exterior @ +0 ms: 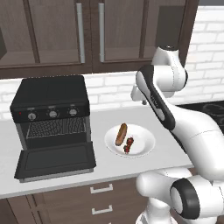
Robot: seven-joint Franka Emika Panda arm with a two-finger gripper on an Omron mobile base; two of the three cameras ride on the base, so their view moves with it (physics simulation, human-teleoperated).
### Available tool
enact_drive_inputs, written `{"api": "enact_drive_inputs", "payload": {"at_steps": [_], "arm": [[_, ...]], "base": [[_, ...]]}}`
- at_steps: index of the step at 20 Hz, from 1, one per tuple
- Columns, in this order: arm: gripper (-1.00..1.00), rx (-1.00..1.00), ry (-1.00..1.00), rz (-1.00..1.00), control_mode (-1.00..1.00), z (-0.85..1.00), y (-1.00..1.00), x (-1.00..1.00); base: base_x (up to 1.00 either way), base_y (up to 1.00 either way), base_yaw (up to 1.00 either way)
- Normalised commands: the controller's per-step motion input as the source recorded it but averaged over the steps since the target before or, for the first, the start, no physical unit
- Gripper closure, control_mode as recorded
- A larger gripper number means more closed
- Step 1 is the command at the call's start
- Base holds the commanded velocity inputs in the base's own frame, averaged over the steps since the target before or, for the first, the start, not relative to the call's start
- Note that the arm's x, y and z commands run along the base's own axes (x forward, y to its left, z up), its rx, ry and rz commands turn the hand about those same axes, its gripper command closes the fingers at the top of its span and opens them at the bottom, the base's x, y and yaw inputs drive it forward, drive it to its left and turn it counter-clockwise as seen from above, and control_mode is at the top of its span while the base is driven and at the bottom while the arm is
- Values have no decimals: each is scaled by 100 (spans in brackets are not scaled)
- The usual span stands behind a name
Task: Pick up the kebab skewer and baguette bread, and place them inside the toaster oven. Close the toaster oven door and start by setting the timer.
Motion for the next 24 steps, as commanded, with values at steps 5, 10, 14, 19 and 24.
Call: {"api": "enact_drive_inputs", "payload": {"at_steps": [5,10,14,19,24], "arm": [[-100,0,-5,0,-100,0,6,-46],[-100,-3,-19,0,-100,0,75,-99],[-100,-3,-18,-1,-100,0,100,-63],[-100,0,-34,-2,-100,3,98,-23],[-100,0,-41,-1,-100,10,72,-2]], "base": [[0,0,0],[0,0,0],[0,0,0],[0,0,0],[0,0,0]]}}
